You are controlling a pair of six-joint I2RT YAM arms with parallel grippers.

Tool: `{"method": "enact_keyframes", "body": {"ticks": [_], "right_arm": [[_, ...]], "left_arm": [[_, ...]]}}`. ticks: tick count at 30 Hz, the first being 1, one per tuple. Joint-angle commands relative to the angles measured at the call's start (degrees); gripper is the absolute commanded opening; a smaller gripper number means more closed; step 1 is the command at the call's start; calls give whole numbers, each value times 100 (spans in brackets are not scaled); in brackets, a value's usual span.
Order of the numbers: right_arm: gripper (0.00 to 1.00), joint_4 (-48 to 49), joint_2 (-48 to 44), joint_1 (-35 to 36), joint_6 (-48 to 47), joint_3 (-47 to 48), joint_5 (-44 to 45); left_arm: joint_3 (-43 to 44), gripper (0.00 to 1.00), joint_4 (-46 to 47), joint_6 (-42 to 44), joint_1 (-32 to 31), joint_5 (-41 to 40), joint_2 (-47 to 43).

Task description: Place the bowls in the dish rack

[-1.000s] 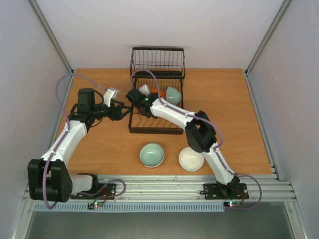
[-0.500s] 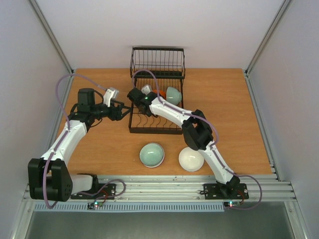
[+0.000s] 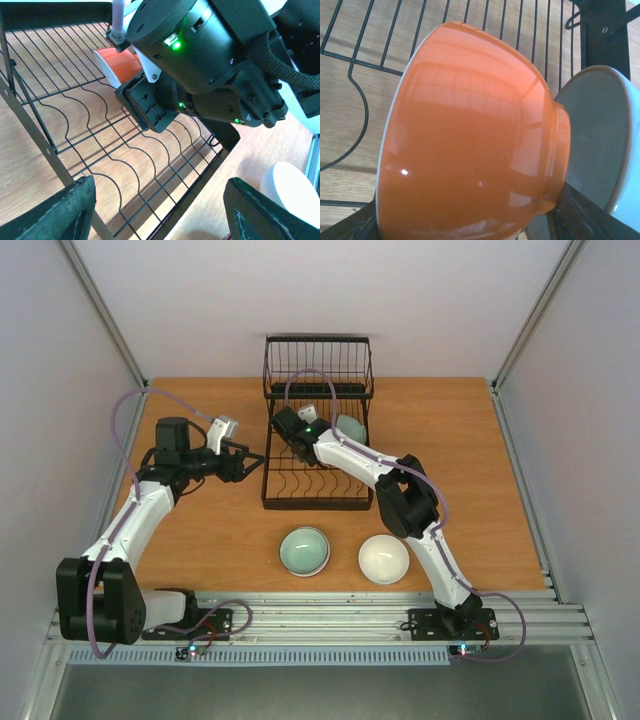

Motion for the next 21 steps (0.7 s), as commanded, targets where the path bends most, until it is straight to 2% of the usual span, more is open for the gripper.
{"method": "enact_keyframes", "body": {"ticks": [1, 2, 4, 7, 9, 16, 21], "right_arm": [[3, -160, -237, -182, 384, -329, -675], [4, -173, -243, -189, 425, -342, -678], [12, -243, -236, -192, 505, -344, -576], [35, -317, -223, -182, 542, -372, -348], [45, -361, -222, -174, 554, -390, -155], [65, -394, -281, -127, 571, -496, 488], [75, -308, -357, -41, 467, -589, 896]], "left_arm": [[-31, 70, 270, 30, 45, 150, 64], [-31, 70, 269, 30, 39, 148, 61], [-31, 70, 265, 31, 37, 167, 63], [-33, 70, 269, 39, 42, 180, 73], [-31, 70, 268, 39, 38, 210, 93], [-31, 70, 268, 37, 38, 251, 118], [-31, 70, 268, 39, 37, 273, 138]]}}
